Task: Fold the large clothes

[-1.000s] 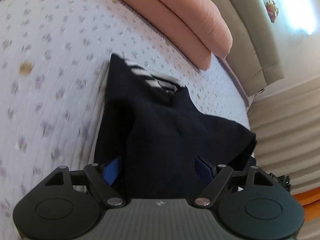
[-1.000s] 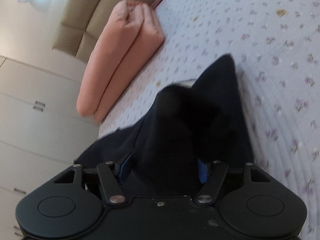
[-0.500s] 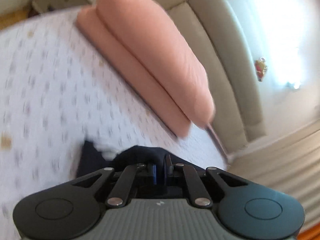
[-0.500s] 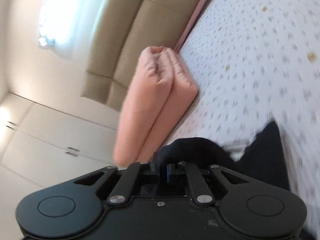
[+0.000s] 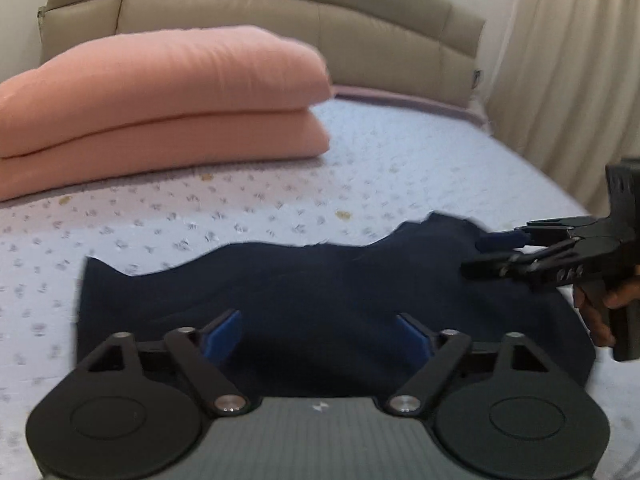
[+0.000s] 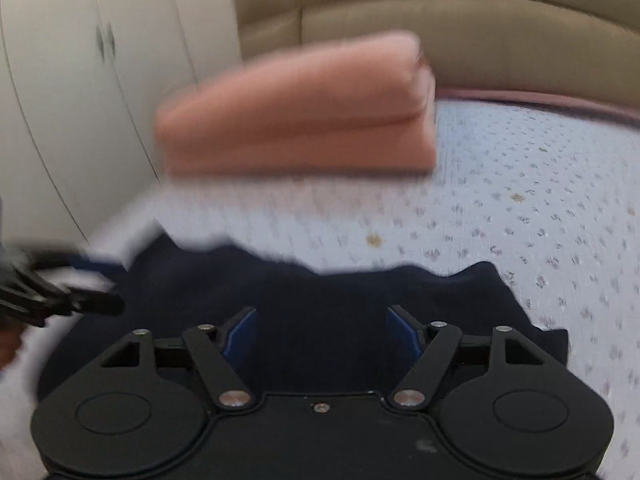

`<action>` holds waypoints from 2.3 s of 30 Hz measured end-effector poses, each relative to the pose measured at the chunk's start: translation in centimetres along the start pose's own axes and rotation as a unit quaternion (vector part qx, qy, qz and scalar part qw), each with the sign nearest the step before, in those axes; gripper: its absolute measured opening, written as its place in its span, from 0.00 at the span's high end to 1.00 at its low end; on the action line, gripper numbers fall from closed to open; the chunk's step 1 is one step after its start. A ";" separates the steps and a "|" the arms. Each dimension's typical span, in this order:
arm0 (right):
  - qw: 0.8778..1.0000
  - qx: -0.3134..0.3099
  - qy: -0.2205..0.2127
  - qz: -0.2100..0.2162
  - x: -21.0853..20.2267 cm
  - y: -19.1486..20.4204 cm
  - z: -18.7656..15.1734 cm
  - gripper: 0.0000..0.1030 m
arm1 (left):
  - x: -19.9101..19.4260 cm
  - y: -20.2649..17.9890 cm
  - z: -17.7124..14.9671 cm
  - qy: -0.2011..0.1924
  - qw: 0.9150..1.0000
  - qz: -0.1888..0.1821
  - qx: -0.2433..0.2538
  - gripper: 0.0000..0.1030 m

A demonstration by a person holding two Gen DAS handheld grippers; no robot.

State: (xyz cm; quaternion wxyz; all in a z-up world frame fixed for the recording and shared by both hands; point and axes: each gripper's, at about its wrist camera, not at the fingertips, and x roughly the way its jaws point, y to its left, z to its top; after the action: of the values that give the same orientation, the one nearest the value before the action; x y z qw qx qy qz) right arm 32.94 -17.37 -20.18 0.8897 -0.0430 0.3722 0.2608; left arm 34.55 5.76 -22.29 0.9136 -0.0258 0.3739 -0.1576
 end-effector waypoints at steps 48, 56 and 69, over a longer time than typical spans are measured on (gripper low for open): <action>0.909 -0.369 0.063 0.182 -4.0 12.7 -6.9 0.02 | -3.3 -5.4 -7.3 0.059 0.949 -0.098 0.293 0.00; 0.903 -0.400 0.046 0.148 -3.5 5.7 -11.5 0.01 | -3.1 -0.8 -11.3 0.071 0.949 -0.069 0.299 0.00; 0.994 -0.073 0.083 0.019 -8.4 -0.9 -10.3 0.02 | -7.4 10.1 -11.7 0.073 0.996 -0.025 0.039 0.00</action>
State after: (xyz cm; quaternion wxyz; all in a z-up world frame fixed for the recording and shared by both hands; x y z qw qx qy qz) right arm 21.87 -24.61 -21.95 0.8453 -0.1221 0.4252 0.2994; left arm 24.18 18.49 -27.41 0.8799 0.0126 0.4327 -0.1960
